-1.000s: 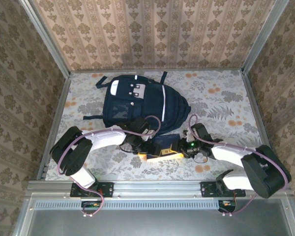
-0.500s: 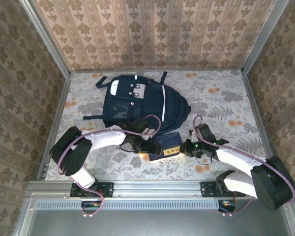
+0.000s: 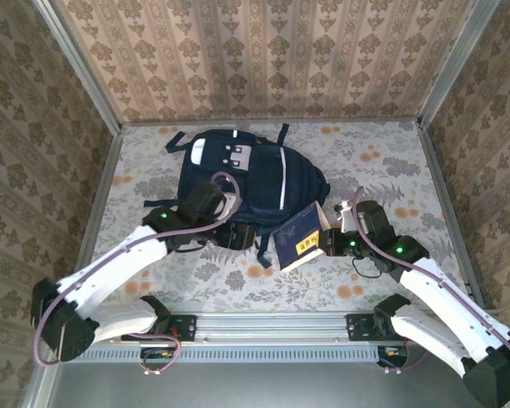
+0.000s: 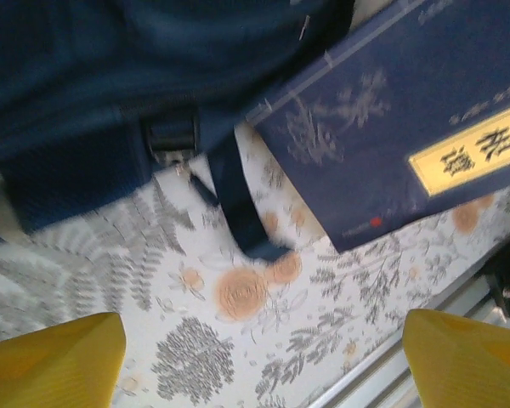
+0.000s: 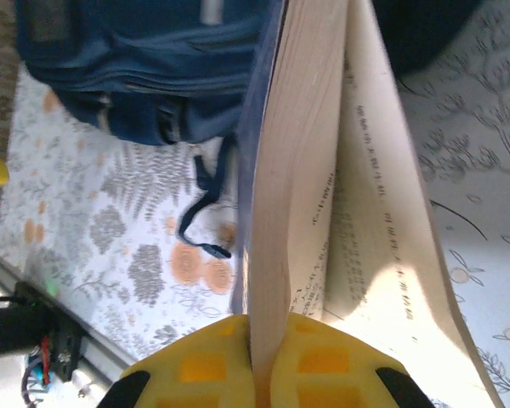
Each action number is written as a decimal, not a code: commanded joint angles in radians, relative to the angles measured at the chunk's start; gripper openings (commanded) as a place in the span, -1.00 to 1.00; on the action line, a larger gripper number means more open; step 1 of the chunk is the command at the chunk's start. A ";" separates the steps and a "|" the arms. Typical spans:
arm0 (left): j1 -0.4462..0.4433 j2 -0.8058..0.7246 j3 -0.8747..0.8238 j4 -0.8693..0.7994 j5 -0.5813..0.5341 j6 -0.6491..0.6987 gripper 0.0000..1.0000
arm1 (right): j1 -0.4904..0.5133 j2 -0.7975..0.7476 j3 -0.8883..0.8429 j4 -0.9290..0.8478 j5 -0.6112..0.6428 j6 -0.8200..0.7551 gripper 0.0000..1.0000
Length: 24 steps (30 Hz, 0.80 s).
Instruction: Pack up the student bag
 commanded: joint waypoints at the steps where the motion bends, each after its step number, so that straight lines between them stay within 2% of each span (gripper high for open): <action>1: 0.008 -0.056 0.065 -0.056 -0.126 0.113 0.72 | 0.031 -0.021 0.109 -0.008 0.004 -0.144 -1.00; 8: 0.008 -0.097 0.075 0.027 -0.111 0.395 0.72 | 0.237 -0.062 0.216 -0.049 0.145 -0.408 -1.00; 10: 0.009 -0.102 0.093 0.034 -0.051 0.464 0.74 | 0.281 -0.049 0.255 -0.050 0.153 -0.493 -1.00; 12: 0.009 -0.105 0.110 0.045 0.018 0.534 0.74 | 0.303 -0.021 0.286 -0.063 0.125 -0.580 -1.00; 15: 0.008 -0.099 0.141 0.050 0.061 0.603 0.76 | 0.329 0.021 0.327 -0.073 0.087 -0.686 -1.00; 17: 0.006 -0.099 0.142 0.058 0.096 0.648 0.78 | 0.342 0.020 0.325 -0.039 0.037 -0.742 -1.00; 19: 0.003 -0.101 0.142 0.057 0.181 0.691 0.78 | 0.348 0.010 0.312 0.027 -0.010 -0.756 -1.00; 24: 0.003 -0.097 0.130 0.045 0.313 0.740 0.56 | 0.349 0.019 0.311 0.062 -0.052 -0.787 -1.00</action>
